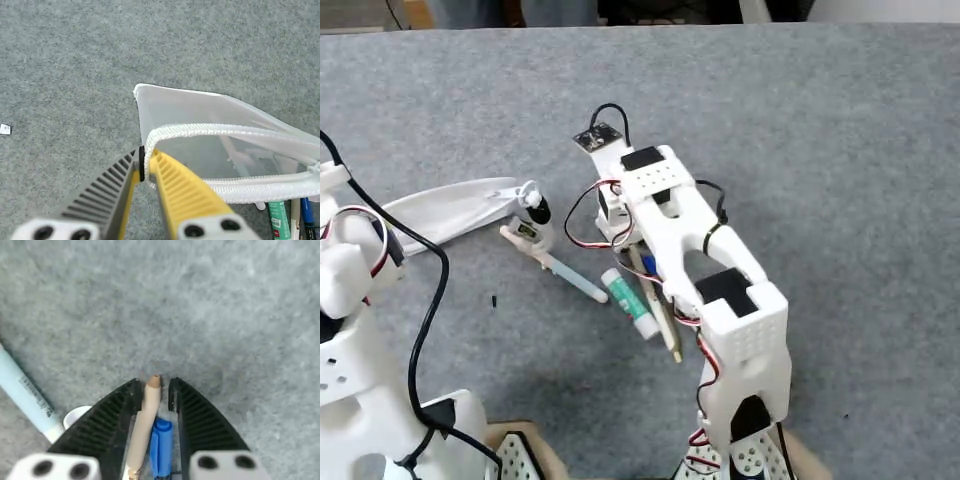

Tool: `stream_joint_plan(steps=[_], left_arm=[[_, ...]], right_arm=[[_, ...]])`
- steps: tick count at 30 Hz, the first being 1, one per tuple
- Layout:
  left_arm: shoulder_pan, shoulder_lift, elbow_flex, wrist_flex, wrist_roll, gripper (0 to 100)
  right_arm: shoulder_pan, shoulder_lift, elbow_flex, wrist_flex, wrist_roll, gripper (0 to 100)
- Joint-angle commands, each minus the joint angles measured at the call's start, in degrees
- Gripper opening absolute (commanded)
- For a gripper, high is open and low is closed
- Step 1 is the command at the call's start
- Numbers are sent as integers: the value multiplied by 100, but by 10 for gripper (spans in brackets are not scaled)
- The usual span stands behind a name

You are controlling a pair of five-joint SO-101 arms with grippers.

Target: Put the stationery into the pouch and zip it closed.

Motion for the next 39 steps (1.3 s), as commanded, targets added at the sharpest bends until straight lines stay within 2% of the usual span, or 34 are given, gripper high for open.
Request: stream_joint_plan(steps=[1, 5, 9, 21, 33, 39], left_arm=[[-84, -26, -31, 35, 26, 28], [-84, -26, -31, 35, 26, 28], [-84, -26, -31, 35, 26, 28], [-84, -44, -31, 35, 26, 28], [-75, -53, -22, 35, 35, 28], [-66, -53, 277, 35, 35, 28]], right_arm=[[26, -31, 66, 18, 26, 103], [0, -31, 338, -220, 26, 100], [18, -48, 541, -484, 62, 13], [35, -251, 48, -237, 62, 12], [35, -2387, -1270, 826, 62, 12], [-18, -3662, -1543, 651, 9, 12]])
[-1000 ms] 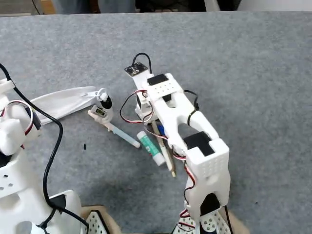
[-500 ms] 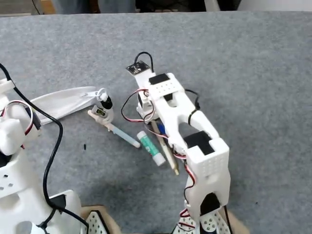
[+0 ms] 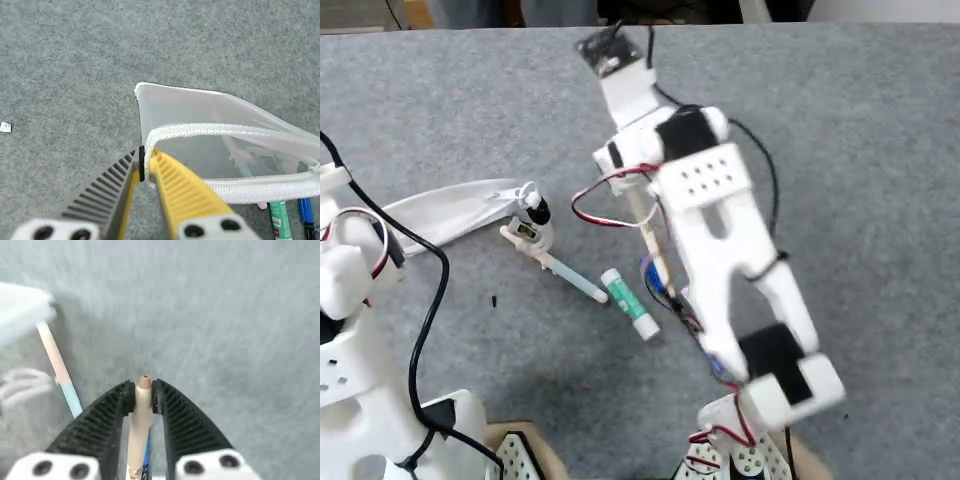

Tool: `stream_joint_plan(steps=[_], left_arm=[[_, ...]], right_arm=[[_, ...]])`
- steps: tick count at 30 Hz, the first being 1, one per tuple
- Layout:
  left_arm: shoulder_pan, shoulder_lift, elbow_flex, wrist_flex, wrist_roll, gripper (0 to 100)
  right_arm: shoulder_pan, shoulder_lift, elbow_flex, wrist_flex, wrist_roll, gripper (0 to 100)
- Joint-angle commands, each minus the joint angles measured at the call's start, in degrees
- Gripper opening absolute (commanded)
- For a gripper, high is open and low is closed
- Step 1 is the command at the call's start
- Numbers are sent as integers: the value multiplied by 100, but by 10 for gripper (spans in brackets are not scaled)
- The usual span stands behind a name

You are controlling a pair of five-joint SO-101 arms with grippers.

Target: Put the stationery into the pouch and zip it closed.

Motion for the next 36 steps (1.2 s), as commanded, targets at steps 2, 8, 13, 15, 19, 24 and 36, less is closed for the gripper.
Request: stream_joint_plan(steps=[2, 8, 13, 15, 19, 24, 36], left_arm=[[-66, -9, 136, 35, 35, 28], [-66, -9, 127, 35, 44, 28], [-75, -18, 127, 35, 44, 28], [-75, -18, 127, 35, 44, 28], [-48, 26, 127, 35, 88, 28], [-40, 44, 136, 26, 237, 28], [224, 79, 444, -264, 563, 28]], right_arm=[[-123, -1209, -347, -369, 9, 12], [-571, -2316, -295, -853, -299, 12], [-1064, -2853, -295, -1046, -853, 12], [-1275, -2993, -295, -1213, -1046, 12], [-1582, -3169, -338, -1723, -1407, 12], [-1996, -3187, -338, -2295, -1512, 12], [-2338, -3046, -295, -2734, -1618, 12]])
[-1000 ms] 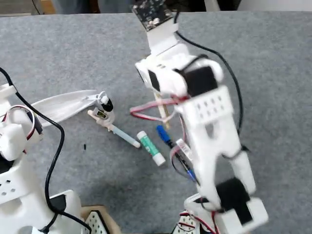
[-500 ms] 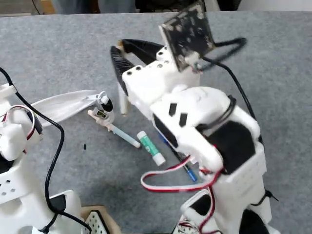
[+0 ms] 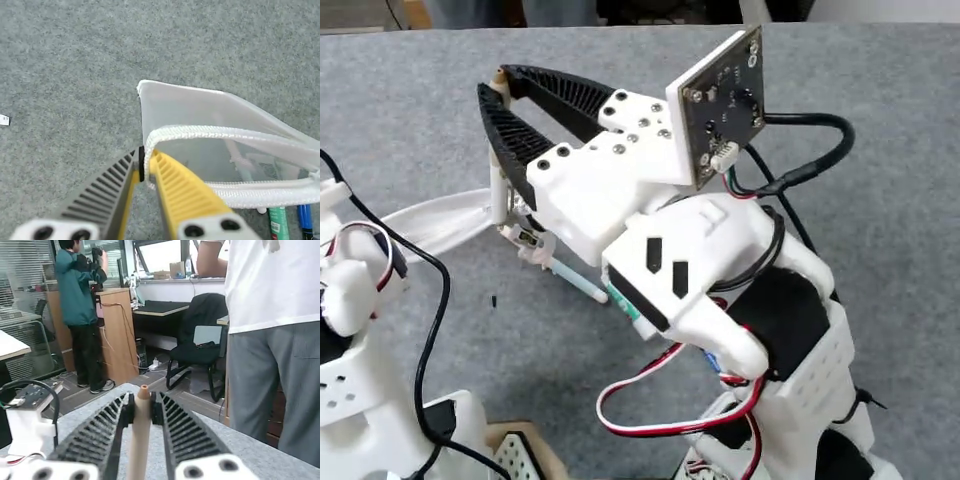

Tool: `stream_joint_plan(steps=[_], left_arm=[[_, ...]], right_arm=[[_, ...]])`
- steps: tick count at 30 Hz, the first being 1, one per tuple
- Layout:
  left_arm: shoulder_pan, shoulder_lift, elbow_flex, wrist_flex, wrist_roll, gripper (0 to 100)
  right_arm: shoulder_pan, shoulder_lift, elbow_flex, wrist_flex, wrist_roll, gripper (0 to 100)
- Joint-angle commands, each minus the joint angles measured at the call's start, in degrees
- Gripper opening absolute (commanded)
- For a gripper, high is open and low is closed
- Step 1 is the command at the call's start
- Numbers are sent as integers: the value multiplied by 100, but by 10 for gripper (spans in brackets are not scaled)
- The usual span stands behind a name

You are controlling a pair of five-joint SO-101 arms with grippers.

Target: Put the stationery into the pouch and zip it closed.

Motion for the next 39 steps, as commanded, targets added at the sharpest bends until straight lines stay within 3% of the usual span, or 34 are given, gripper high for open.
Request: stream_joint_plan(steps=[1, 8, 13, 20, 34, 39], left_arm=[[462, 167, -295, -53, 360, 28], [1218, 826, -2079, 246, 923, 27], [1727, 615, -1684, 246, 1152, 27], [1270, 290, -927, 229, 1152, 27], [1244, 299, -954, 220, 1125, 28], [1244, 299, -945, 220, 1125, 28]], right_arm=[[-53, -13, -242, -123, -70, 12], [176, -286, -268, 53, -62, 12], [237, -391, -268, 44, -53, 12], [246, -92, -101, -369, -53, 12], [264, 356, 690, -853, 316, 12], [264, 356, 1042, -1547, 615, 12]])
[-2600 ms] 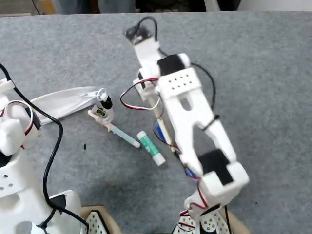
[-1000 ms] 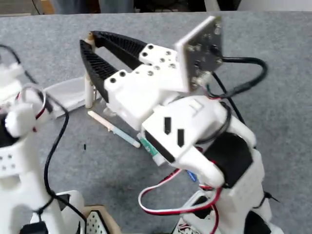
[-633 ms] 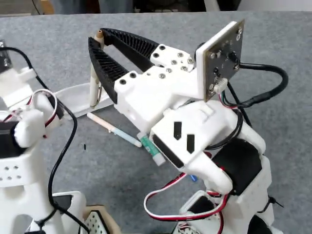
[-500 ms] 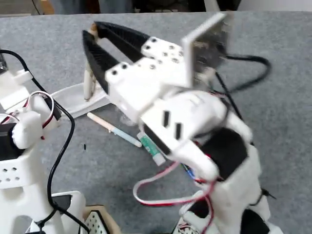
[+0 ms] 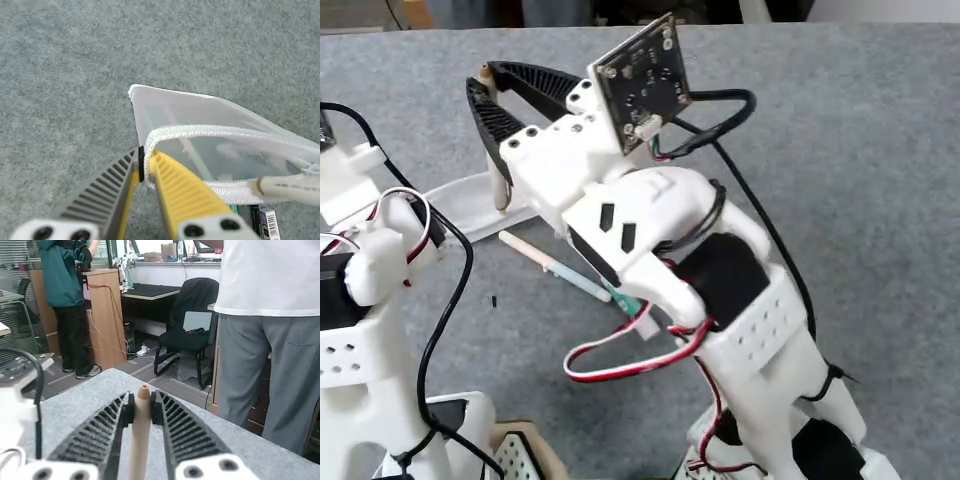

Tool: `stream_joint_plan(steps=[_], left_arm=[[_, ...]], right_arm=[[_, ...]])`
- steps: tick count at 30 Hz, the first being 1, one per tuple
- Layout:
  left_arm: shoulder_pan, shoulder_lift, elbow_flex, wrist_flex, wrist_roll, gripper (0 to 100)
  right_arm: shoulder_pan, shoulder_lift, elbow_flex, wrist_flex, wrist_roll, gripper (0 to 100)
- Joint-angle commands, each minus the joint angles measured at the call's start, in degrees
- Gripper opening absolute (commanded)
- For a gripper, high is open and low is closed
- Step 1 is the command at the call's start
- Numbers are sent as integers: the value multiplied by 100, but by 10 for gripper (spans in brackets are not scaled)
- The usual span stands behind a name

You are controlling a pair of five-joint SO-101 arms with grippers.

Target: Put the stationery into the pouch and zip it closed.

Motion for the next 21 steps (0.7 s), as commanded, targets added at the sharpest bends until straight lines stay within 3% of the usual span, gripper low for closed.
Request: stream_joint_plan(steps=[1, 14, 21], left_arm=[[-101, -53, -4, 0, 53, 28], [-110, -53, -22, 0, 44, 28], [-189, -44, -31, -18, 44, 28]], right_arm=[[62, 4, 101, -624, 369, 12], [62, -84, 1288, -703, 484, 12], [62, -497, 1552, 220, 484, 12]])
